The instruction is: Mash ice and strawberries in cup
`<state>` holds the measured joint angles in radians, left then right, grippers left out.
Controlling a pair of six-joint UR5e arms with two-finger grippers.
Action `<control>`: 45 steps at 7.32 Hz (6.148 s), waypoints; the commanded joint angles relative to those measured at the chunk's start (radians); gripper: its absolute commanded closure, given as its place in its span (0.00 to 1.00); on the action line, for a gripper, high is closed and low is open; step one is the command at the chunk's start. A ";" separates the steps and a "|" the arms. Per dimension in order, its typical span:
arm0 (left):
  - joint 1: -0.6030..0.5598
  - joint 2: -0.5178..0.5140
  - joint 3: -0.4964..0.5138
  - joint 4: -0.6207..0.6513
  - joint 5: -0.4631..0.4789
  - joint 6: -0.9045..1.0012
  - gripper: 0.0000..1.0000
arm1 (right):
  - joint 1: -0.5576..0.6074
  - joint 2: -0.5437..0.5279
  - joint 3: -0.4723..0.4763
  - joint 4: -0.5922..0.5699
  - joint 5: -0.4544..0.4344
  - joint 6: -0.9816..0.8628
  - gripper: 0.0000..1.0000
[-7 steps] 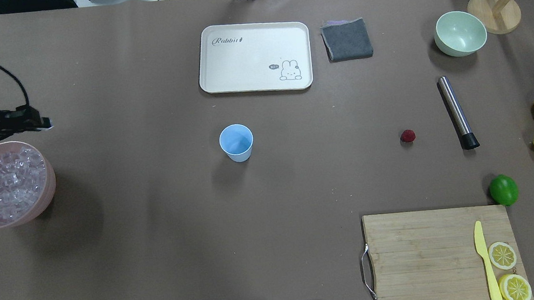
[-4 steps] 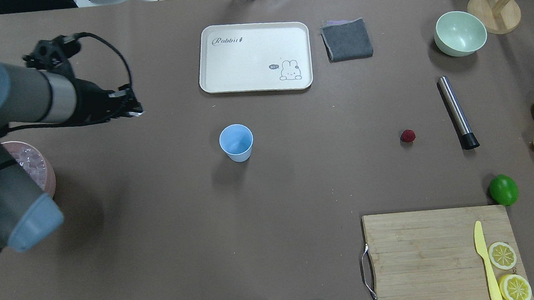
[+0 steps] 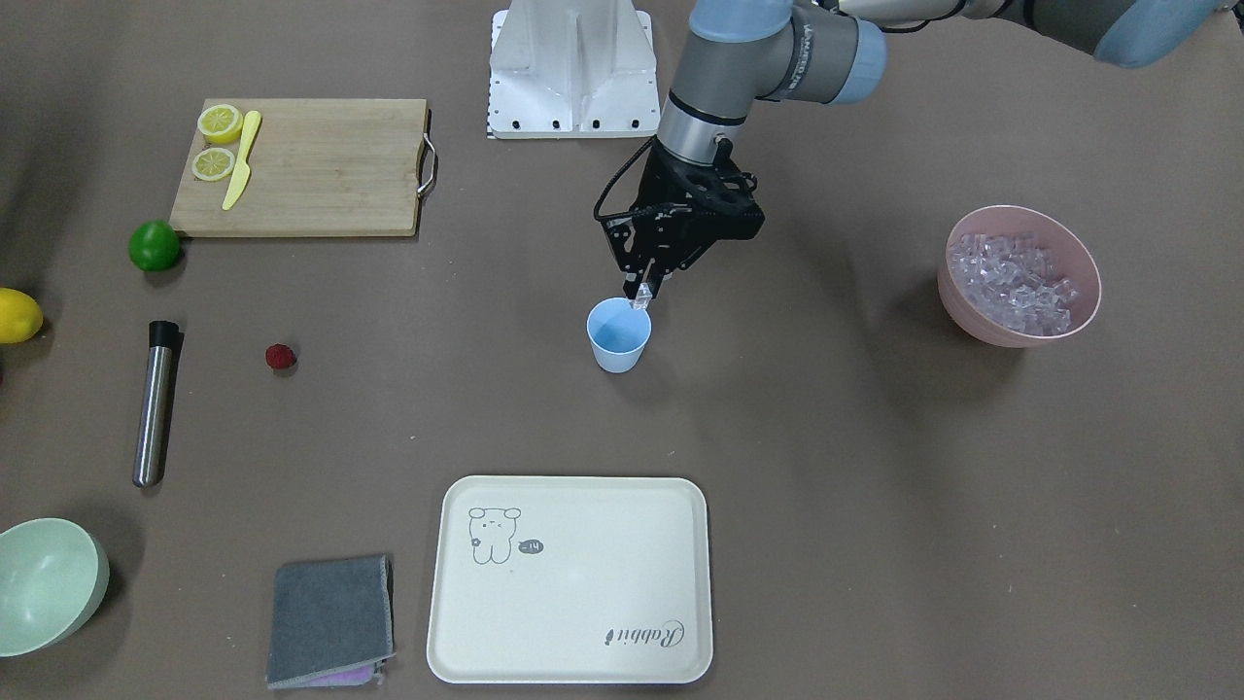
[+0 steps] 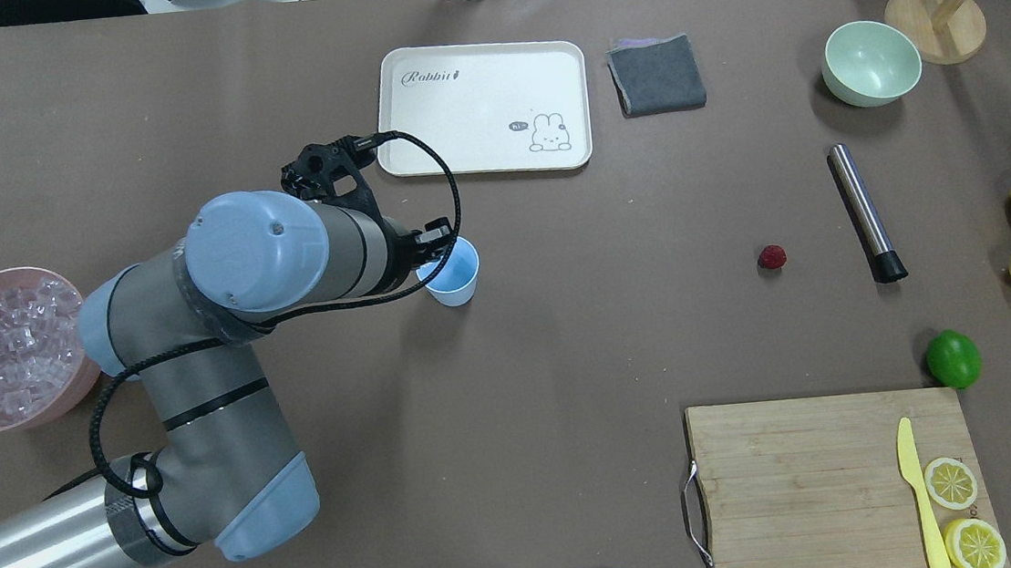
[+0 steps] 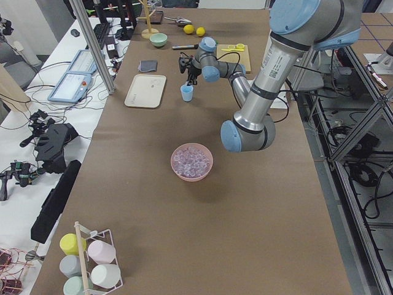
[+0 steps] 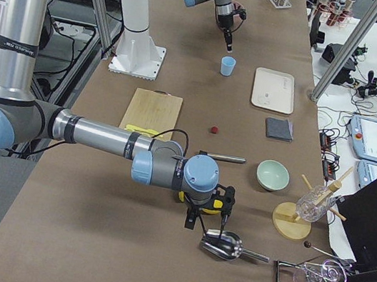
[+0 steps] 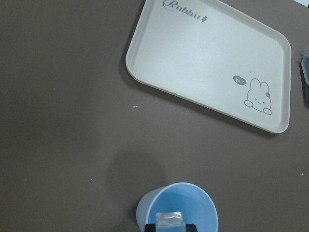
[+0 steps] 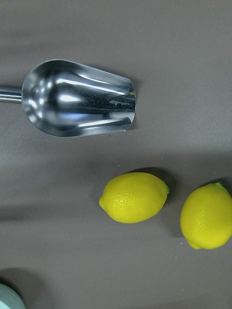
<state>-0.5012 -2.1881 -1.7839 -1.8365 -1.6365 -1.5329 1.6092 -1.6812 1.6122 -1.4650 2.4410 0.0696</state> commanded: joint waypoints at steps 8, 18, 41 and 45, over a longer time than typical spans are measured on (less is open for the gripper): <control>0.026 -0.022 0.081 -0.050 0.047 0.002 0.03 | 0.000 -0.012 -0.003 0.000 0.000 0.007 0.00; -0.481 0.498 -0.263 0.106 -0.351 0.829 0.03 | 0.000 0.003 -0.002 0.002 -0.010 0.006 0.00; -0.393 0.912 -0.048 -0.549 -0.362 1.030 0.34 | -0.002 0.020 0.005 0.000 0.001 0.038 0.00; -0.389 0.898 -0.035 -0.550 -0.364 1.024 0.34 | -0.002 0.023 0.008 0.000 0.000 0.053 0.00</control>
<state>-0.8909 -1.2858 -1.8234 -2.3856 -1.9992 -0.5058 1.6076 -1.6595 1.6195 -1.4650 2.4418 0.1203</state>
